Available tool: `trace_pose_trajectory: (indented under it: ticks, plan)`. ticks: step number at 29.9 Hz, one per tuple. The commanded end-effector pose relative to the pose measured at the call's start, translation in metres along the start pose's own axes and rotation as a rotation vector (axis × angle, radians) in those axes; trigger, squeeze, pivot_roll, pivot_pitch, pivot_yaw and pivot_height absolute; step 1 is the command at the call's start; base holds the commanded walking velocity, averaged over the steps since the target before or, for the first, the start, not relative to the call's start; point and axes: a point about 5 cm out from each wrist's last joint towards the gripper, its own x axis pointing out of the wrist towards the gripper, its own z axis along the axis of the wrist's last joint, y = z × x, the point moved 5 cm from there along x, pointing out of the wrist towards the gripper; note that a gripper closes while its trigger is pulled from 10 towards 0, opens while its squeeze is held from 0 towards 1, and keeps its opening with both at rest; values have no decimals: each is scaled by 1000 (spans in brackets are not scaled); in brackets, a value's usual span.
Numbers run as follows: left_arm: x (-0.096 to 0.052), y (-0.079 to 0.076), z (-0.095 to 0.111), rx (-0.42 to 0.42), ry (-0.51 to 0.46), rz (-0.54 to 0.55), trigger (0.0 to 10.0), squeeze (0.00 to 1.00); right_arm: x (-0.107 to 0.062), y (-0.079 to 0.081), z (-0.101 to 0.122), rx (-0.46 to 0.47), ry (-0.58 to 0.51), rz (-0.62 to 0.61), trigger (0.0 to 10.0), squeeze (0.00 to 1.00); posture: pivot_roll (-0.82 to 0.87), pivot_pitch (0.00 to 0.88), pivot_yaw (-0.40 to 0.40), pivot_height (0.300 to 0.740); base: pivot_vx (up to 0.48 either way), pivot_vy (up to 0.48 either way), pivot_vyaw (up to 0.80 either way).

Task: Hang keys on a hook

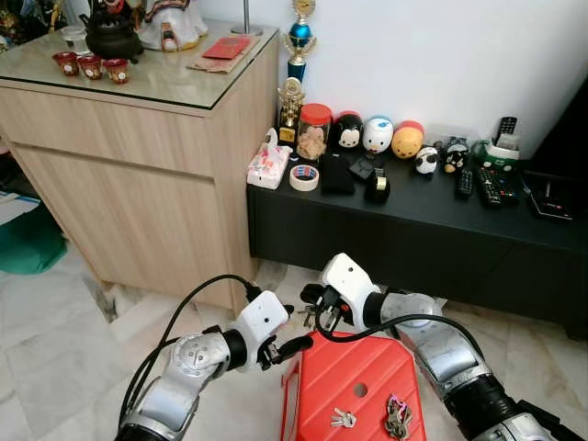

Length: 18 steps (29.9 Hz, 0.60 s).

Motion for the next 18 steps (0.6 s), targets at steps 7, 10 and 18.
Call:
trace_pose_trajectory:
  ticks: [7,10,18]
  plan:
    - [2,9,-6,-64,8,87,10000,0,-3,-10,18,-2,-50,-40,10000,0,81,0,-86,728,0,0,0]
    - [1,13,-10,-63,25,126,10000,0,-3,-11,22,-5,-59,-48,10000,0,79,0,-85,728,0,0,0]
    - [5,10,-10,-92,16,147,10000,0,-1,-9,31,-5,-84,-52,10000,0,80,0,-85,728,0,0,0]
